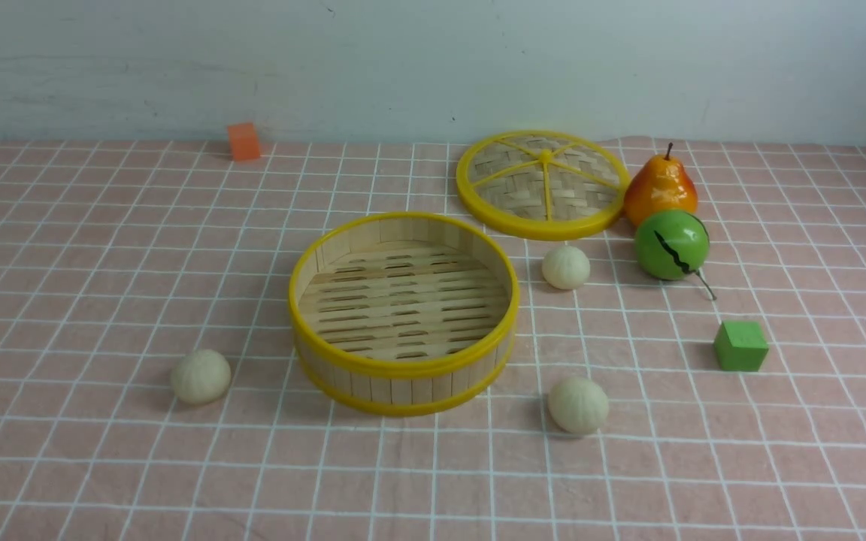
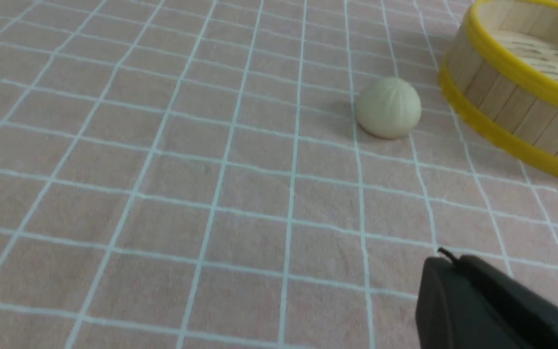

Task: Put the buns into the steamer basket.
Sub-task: Use the left arm to grab a steamed stuffed bun

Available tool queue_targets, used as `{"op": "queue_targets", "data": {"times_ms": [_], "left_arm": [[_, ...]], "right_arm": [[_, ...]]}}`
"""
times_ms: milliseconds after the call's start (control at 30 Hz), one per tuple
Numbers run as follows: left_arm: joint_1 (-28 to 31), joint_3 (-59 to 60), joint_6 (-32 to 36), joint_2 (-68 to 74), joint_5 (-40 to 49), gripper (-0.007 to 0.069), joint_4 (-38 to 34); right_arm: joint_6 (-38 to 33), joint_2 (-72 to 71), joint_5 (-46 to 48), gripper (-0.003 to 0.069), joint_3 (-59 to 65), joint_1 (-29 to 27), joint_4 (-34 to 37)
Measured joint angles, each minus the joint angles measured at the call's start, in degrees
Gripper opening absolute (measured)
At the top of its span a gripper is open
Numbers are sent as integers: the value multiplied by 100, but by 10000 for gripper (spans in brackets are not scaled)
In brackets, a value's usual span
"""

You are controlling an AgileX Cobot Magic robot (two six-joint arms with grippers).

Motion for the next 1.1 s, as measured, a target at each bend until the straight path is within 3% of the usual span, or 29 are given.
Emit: {"op": "queue_targets", "data": {"times_ms": [167, 300, 500, 633, 700, 767, 800, 900, 967, 1000, 1067, 1100], "left_arm": [[0, 0, 0, 0, -1050, -13, 0], [0, 0, 0, 0, -2599, -13, 0], [0, 0, -24, 0, -4074, -12, 0], [0, 0, -1208, -6, -5073, -11, -46], [0, -179, -2032, 49, -4909, -11, 0], [0, -497, -2376, 200, -4604, -11, 119], [0, -1110, -2561, 542, -3994, -11, 512], [0, -1843, -2613, 1031, -3294, -11, 1030], [0, -2793, -2642, 1905, -2358, -11, 1717], [0, -2963, -2651, 2127, -2261, -9, 1817], [0, -3434, -2739, 2965, -1906, -6, 2015], [0, -3434, -2739, 3041, -1859, -6, 2023]], "right_arm": [[0, 0, -453, 239, 56, 0, -1], [0, 0, -1905, 239, 63, 0, -127], [-39, 0, -3815, 239, 63, 0, -683], [333, 0, -5211, 239, 63, 0, -771], [389, 91, -5507, 225, 36, 0, -782], [401, 205, -5506, 202, -74, 0, -777], [411, 451, -5432, 152, -348, 0, -777], [411, 781, -5235, 83, -673, 0, -777], [411, 1449, -4483, -8, -1299, 0, -777], [411, 1563, -4413, -10, -1340, 0, -777], [411, 2325, -3324, -18, -1805, 0, -782], [411, 2395, -3324, -18, -1842, 0, -782]]}}
